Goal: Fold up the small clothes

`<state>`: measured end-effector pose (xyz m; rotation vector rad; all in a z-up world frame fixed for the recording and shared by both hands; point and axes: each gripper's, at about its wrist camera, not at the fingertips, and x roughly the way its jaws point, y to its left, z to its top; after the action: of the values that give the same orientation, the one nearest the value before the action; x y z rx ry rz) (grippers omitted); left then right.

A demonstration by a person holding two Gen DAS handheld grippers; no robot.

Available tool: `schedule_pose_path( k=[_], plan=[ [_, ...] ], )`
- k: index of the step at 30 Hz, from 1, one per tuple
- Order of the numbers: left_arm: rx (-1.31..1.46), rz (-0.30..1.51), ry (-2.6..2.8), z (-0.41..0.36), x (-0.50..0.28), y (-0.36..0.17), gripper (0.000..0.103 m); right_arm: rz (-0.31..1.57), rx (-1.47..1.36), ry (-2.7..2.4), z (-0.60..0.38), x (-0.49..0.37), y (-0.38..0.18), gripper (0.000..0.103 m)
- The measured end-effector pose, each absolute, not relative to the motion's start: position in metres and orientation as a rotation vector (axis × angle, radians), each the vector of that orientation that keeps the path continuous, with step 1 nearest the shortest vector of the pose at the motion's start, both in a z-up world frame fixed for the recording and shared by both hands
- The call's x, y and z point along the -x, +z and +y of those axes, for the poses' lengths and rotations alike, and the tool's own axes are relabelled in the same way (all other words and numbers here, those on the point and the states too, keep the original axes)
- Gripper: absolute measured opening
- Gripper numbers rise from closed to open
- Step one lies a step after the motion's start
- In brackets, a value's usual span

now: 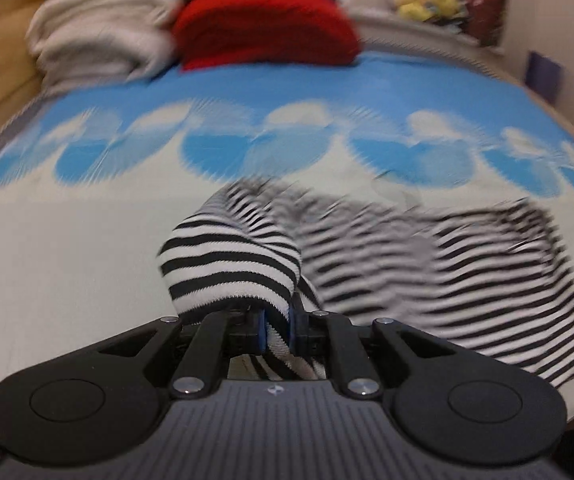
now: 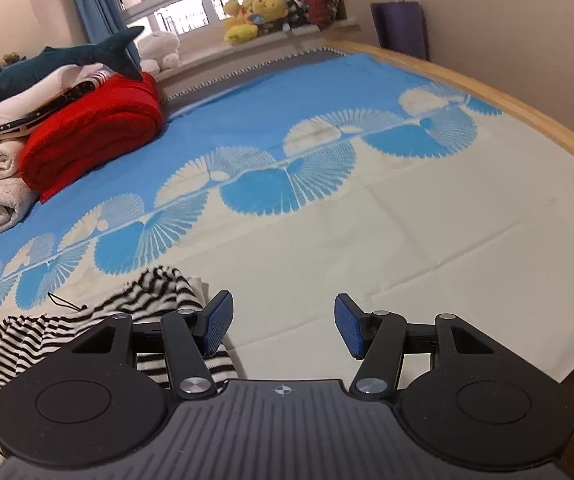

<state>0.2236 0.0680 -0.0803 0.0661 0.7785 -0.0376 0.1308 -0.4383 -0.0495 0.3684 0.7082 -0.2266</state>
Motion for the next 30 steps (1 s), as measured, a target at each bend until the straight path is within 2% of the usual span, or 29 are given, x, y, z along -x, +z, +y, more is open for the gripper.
schedule_pose_path(
  k=[6,11,13,14,16,17,19,20,21,30],
  plan=[
    [-0.169,0.658,-0.241,-0.050,-0.221,-0.046,0.010,0.704,-0.367,-0.210,-0.447,-0.128,-0.051,0.058],
    [-0.286,0.602,-0.471,-0.160,-0.192,-0.062,0.010,0.690,-0.358,-0.212,-0.455,-0.123,-0.049,0.058],
    [-0.339,0.657,-0.582,-0.200,-0.181,-0.085,0.011,0.686,-0.374,-0.212,-0.461,-0.122,-0.049,0.058],
    [-0.361,0.718,-0.633,-0.216,-0.179,-0.099,0.015,0.687,-0.383,-0.210,-0.464,-0.122,-0.050,0.058],
    [-0.378,0.853,-0.737,-0.238,-0.175,-0.126,0.017,0.693,-0.402,-0.199,-0.468,-0.123,-0.051,0.058],
    [-0.372,0.887,-0.773,-0.242,-0.173,-0.131,0.019,0.697,-0.411,-0.192,-0.469,-0.123,-0.052,0.058],
    [-0.311,0.891,-0.792,-0.232,-0.173,-0.125,0.029,0.708,-0.422,-0.174,-0.469,-0.126,-0.054,0.058],
    [-0.260,0.878,-0.788,-0.220,-0.176,-0.116,0.040,0.712,-0.423,-0.164,-0.469,-0.128,-0.055,0.058],
    [-0.209,0.866,-0.777,-0.203,-0.181,-0.108,0.045,0.716,-0.422,-0.149,-0.467,-0.129,-0.055,0.058],
    [-0.246,0.775,-0.489,-0.087,-0.245,-0.041,0.046,0.789,-0.467,-0.003,-0.437,-0.153,-0.063,0.058]
  ],
)
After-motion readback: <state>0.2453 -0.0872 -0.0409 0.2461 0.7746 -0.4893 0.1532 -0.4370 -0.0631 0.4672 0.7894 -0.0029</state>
